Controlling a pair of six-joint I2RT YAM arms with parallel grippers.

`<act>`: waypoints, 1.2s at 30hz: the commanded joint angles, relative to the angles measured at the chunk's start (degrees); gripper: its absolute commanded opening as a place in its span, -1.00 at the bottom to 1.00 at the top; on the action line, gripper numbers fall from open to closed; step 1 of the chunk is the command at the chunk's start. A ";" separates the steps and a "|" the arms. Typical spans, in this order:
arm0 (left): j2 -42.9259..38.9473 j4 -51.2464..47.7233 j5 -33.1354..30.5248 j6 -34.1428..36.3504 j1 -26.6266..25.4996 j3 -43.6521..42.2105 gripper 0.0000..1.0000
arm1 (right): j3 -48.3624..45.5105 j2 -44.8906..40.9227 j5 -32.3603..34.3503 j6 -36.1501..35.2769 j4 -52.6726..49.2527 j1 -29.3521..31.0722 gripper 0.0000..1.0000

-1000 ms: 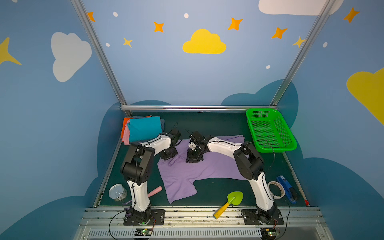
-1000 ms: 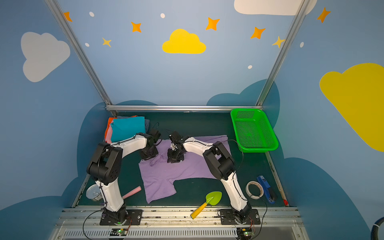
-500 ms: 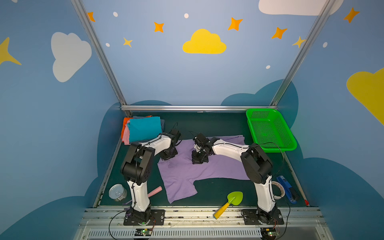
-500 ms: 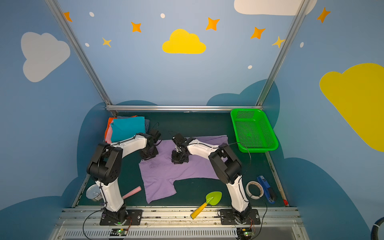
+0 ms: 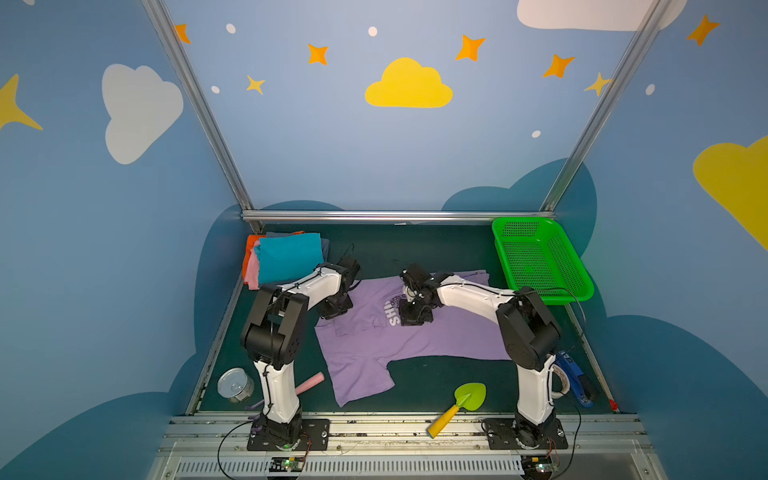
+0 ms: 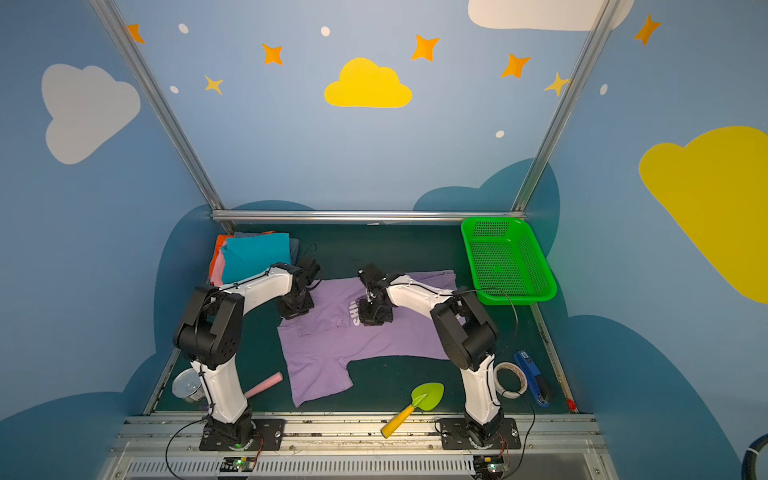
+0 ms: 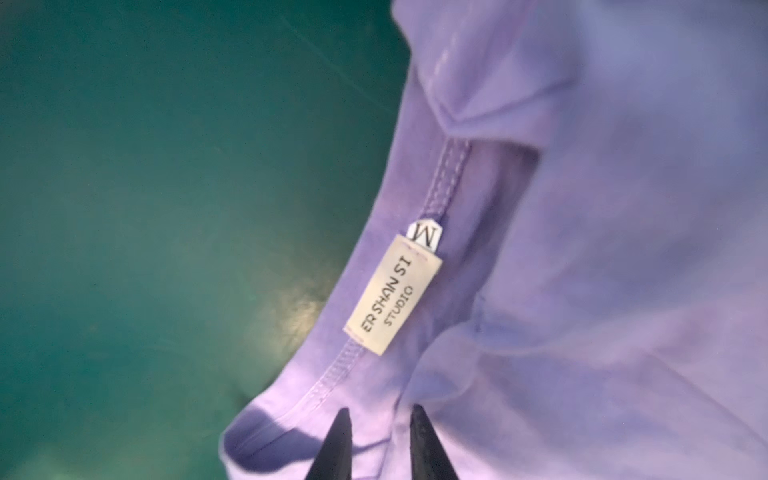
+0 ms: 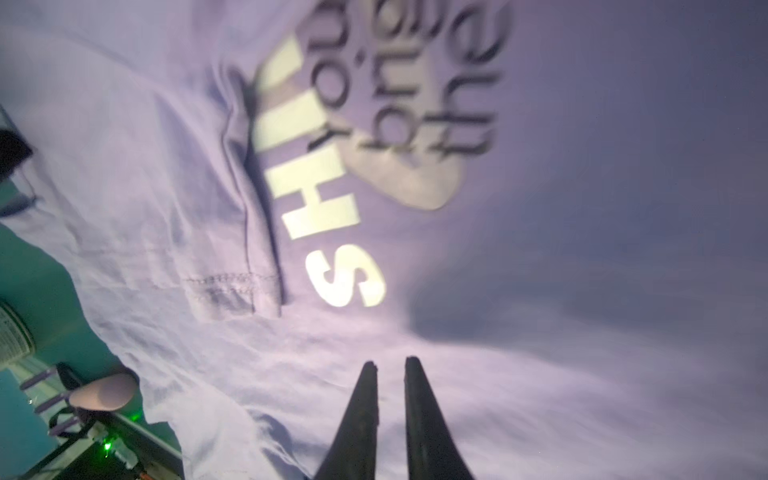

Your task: Fold and stack the t-shirts

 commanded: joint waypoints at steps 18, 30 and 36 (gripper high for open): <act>12.95 -2.42 -1.04 1.19 1.47 16.26 -0.47 | 24.98 14.36 12.70 -11.05 -12.69 -20.62 -0.34; 12.06 -0.19 0.00 1.48 5.01 12.04 -0.47 | 21.46 15.47 14.64 -10.79 -14.03 -21.33 -0.49; 11.32 0.25 0.00 1.62 5.69 11.33 -0.46 | 7.52 5.70 15.84 -9.76 -10.75 -22.38 -0.61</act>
